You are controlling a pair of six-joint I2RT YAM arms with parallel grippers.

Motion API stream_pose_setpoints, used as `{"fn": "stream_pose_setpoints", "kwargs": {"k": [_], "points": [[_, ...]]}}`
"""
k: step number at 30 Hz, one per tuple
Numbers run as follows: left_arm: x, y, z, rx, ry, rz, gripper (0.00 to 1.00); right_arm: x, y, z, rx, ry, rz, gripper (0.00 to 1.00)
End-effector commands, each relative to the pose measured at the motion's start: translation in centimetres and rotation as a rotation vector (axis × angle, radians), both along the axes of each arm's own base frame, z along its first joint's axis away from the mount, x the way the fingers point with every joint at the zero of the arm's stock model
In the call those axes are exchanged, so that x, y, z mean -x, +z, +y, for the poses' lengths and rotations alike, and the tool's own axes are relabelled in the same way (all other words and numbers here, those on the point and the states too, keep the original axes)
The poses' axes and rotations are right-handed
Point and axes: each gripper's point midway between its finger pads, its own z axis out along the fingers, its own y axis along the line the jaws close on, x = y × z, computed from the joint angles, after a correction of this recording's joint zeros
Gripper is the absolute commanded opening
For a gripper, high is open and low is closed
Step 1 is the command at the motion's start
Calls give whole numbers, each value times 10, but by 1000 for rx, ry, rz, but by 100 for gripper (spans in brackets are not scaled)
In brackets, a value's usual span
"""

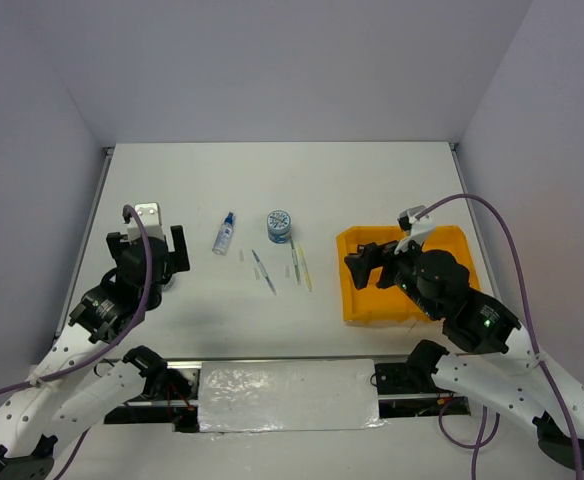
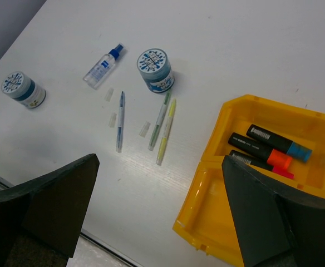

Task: Sort the stationery into containers
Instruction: Pick up the pen from the center of the board.

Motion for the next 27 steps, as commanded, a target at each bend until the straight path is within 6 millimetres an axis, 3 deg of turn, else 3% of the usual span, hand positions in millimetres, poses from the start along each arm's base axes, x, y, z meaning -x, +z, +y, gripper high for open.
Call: {"fn": "stream_pose_setpoints", "kwargs": {"k": [1,27], "points": [[-3,13,3,20,27,-50,99,1,21,-5,-19,-9,-47,100],[-3,14,4,21,23,-57,99,4,20,-13,-8,-22,-51,100]]}}
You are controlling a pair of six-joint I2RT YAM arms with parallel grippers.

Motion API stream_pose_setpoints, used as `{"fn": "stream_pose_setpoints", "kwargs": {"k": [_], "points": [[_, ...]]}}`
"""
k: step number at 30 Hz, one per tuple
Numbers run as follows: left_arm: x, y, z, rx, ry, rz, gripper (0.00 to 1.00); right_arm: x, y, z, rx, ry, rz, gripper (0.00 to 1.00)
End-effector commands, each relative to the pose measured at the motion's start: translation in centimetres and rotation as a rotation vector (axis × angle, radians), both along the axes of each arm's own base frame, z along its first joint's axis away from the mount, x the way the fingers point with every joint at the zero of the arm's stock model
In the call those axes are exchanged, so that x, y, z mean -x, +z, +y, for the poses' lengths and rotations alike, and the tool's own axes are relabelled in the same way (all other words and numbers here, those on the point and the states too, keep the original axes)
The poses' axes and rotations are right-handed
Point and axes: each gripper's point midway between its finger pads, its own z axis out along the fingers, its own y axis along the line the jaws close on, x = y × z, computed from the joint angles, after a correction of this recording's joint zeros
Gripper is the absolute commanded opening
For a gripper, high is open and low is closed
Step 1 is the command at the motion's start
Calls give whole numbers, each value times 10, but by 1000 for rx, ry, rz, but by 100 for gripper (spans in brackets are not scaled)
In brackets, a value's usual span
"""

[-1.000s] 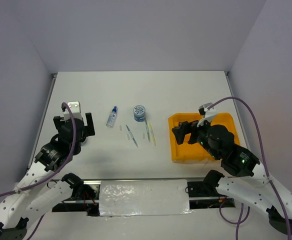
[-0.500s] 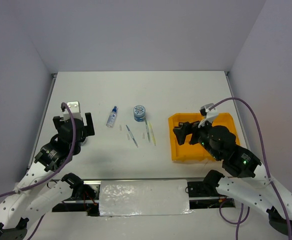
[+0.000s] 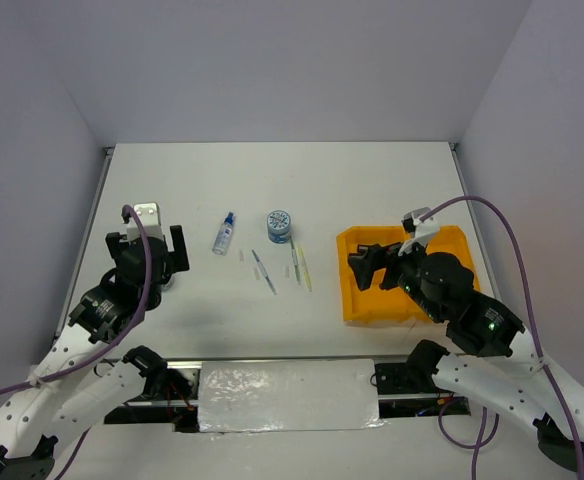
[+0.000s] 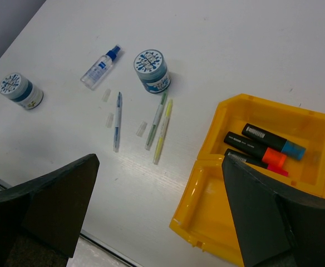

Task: Sort the stationery into containers
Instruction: Pick up the pen from the center of the board.

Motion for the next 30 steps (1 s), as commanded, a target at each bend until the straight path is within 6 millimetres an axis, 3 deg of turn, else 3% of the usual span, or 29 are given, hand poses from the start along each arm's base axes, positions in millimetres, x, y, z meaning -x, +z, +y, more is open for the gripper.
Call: {"fn": "stream_pose_setpoints", "kwargs": {"k": [1,19,30], "points": [[-3,14,3,21,21,-58,99,1,17,-6,-9,-13,-40,100],[-4,14,3,21,20,-57,99,-1,18,-4,-25,-27,-23,100],[-4,14,1,27,9,-55,99,-1,14,8,-10,24,4,100]]}}
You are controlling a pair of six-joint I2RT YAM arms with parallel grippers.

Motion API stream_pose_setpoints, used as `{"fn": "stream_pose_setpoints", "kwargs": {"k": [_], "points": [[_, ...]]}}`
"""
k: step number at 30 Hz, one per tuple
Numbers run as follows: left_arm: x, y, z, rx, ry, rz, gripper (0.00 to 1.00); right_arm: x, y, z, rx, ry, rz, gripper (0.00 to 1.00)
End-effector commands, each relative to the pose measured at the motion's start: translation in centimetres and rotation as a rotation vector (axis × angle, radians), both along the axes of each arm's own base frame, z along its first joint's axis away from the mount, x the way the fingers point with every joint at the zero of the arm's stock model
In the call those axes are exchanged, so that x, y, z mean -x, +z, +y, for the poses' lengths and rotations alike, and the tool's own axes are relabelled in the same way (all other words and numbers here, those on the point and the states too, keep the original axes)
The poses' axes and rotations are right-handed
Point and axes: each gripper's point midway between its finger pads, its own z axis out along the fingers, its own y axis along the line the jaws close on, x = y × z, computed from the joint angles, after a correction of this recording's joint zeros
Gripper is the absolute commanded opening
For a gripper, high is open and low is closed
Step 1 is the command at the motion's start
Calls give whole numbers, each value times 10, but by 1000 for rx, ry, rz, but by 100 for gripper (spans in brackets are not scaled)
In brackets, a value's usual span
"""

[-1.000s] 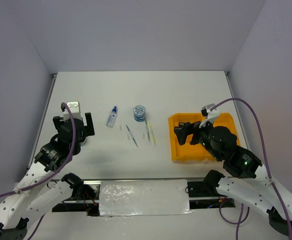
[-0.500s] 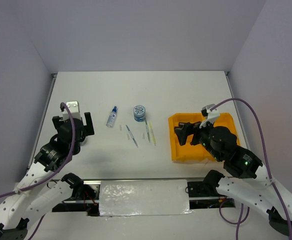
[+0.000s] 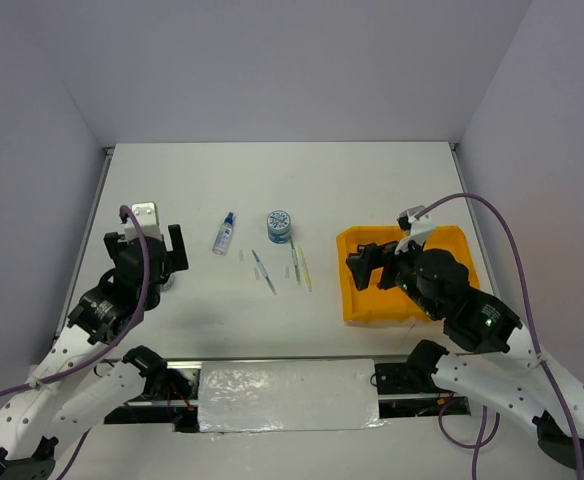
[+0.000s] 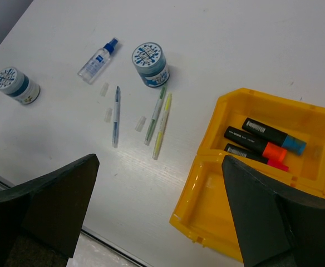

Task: Sort the stationery into containers
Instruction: Pick up the pen from the center of the board.

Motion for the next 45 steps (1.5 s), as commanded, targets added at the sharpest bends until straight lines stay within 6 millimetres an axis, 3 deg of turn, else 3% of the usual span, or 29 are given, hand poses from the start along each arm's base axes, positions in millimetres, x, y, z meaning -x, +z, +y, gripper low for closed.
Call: {"fn": "stream_pose_setpoints", "kwargs": {"k": [1,14,16,20,21,22,24,32,39,40,45], "points": [[-3,12,-1,22,1,-45,99,-1,13,9,-13,35,-15,100],[-7,3,-6,15,-11,-3,99,-24,-27,44,50,44,107,99],[-8,2,-6,12,-5,4,99,-32,-30,49,42,20,118,94],[-9,-1,-5,4,-1,16,99,-53,-43,69,91,-1,166,65],[-9,-1,-6,5,-2,15,99,-61,-60,75,139,-11,202,64],[-9,-1,-6,1,-3,17,99,-68,-58,78,148,-22,204,61],[-9,-2,-6,-2,-5,21,99,-77,-83,86,223,-29,264,60],[-10,-2,-8,-4,-12,27,99,-103,-115,98,258,-33,329,56],[-11,0,-8,6,-20,15,99,-118,-155,111,305,14,397,48],[-11,-2,-8,-1,-19,24,99,-119,-168,111,327,17,430,47],[-10,0,-8,4,-22,17,99,-127,-184,110,337,7,462,45]]}}
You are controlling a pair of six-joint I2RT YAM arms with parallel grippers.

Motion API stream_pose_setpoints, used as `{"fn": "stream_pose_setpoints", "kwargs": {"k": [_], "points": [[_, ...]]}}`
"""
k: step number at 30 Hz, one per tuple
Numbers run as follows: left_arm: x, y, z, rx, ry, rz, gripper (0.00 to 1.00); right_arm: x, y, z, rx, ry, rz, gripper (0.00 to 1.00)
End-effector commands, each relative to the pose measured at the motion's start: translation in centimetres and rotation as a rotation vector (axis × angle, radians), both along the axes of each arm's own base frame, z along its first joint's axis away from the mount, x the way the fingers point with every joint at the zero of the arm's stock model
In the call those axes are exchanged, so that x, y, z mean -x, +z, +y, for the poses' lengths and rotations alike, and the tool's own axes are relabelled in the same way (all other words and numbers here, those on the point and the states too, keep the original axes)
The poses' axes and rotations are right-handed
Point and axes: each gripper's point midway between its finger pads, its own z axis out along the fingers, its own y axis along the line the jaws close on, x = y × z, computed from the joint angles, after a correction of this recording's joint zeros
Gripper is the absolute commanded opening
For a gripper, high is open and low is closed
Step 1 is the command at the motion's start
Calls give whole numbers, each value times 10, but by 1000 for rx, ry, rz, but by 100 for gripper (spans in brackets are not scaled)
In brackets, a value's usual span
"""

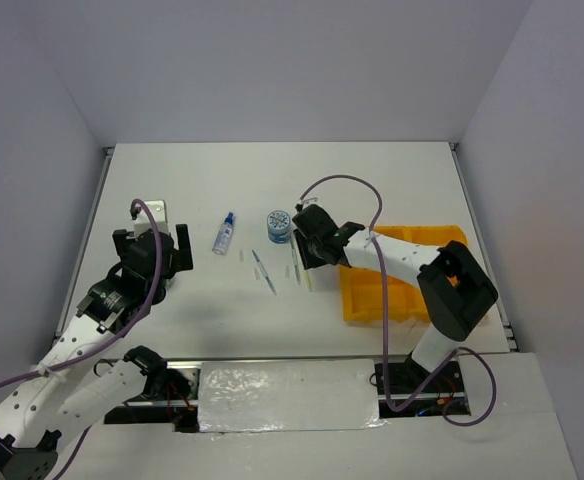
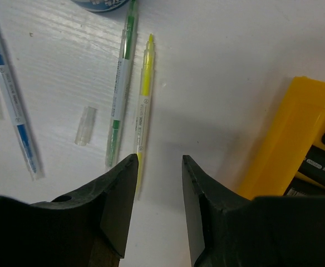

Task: Sort the stationery into containers
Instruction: Pick up the pen from the center of the board.

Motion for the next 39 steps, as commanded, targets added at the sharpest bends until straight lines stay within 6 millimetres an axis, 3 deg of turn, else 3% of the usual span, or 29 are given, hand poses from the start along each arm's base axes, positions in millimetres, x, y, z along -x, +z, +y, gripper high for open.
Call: {"fn": "stream_pose_setpoints", "kwargs": {"k": [1,9,33,39], "points": [[-4,15,-1,23,-5,-51,99,-22,18,15,-66,7,-54,45],[-4,15,-2,25,-11,-51,99,-21,-22,18,-12,7,25,40],[-4,14,-3,26,-18,-48,99,-14,-48,17,3,-16,96,37],[-7,12,-9,35,-39,-42,99,-4,-62,5,47,-61,134,21]]}}
